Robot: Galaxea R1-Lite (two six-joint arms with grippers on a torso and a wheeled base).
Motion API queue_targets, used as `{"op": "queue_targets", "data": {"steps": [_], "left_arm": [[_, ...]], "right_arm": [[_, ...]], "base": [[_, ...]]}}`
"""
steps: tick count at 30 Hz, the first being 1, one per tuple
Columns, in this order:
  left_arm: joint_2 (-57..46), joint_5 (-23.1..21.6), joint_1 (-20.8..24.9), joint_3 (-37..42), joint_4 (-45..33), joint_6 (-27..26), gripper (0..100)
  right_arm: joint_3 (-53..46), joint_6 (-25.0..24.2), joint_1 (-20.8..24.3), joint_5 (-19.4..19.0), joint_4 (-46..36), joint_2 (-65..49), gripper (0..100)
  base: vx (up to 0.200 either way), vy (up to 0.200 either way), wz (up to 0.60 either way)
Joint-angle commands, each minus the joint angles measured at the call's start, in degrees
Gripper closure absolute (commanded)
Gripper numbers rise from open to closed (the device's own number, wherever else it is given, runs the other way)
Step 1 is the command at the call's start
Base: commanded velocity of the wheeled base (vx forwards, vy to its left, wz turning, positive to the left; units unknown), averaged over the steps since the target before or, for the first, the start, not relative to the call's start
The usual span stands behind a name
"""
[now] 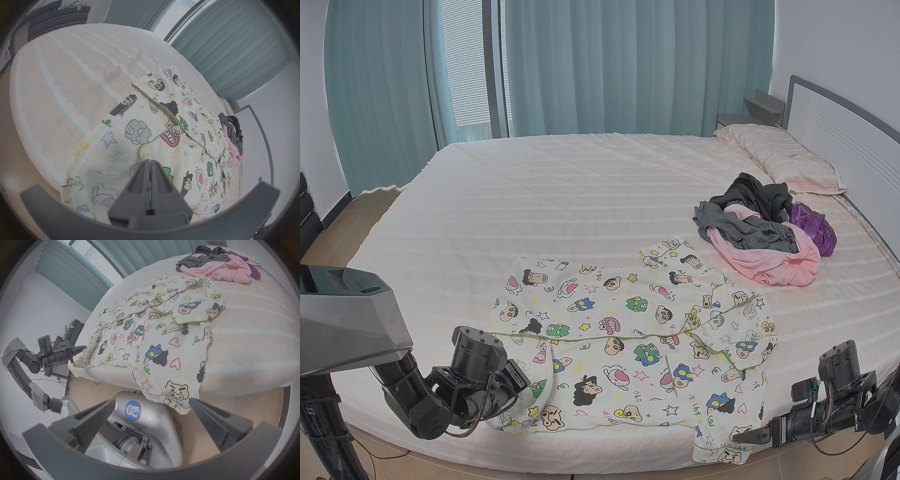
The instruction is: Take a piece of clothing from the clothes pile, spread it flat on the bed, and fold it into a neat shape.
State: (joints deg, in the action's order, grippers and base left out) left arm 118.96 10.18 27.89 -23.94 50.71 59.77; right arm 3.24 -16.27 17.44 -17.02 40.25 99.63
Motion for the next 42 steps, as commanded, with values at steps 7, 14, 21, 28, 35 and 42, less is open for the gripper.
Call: {"op": "queue_targets", "data": {"steps": [7, 14, 21, 28, 35, 42], "left_arm": [[-4.5, 4.1, -0.2, 0.3, 0.3, -3.9, 100], [-10.9, 4.6, -4.1, 0.0, 0.4, -11.9, 100], [-9.3, 0.5, -10.7, 0.1, 1.6, -17.9, 100], [-1.6, -5.3, -15.6, -2.6, 8.0, -20.7, 100], [4.3, -5.3, -17.3, -6.4, 8.7, -22.3, 100], [8.0, -4.8, -18.4, -9.5, 9.5, -22.3, 100]], "right_arm": [[0.0, -0.1, 0.0, 0.1, 0.1, -0.3, 0], [0.0, -0.2, 0.0, 0.1, 0.1, -0.9, 0], [0.1, -0.1, 0.0, 0.1, 0.1, -0.8, 0], [0.0, 0.0, 0.0, 0.1, 0.1, -0.7, 0], [0.0, 0.1, 0.1, 0.1, 0.1, -0.2, 0], [0.0, 0.1, 0.2, 0.1, 0.1, -0.2, 0]], "base": [[0.000, 0.000, 0.00], [0.000, 0.000, 0.00], [0.000, 0.000, 0.00], [0.000, 0.000, 0.00], [0.000, 0.000, 0.00], [0.000, 0.000, 0.00]]}}
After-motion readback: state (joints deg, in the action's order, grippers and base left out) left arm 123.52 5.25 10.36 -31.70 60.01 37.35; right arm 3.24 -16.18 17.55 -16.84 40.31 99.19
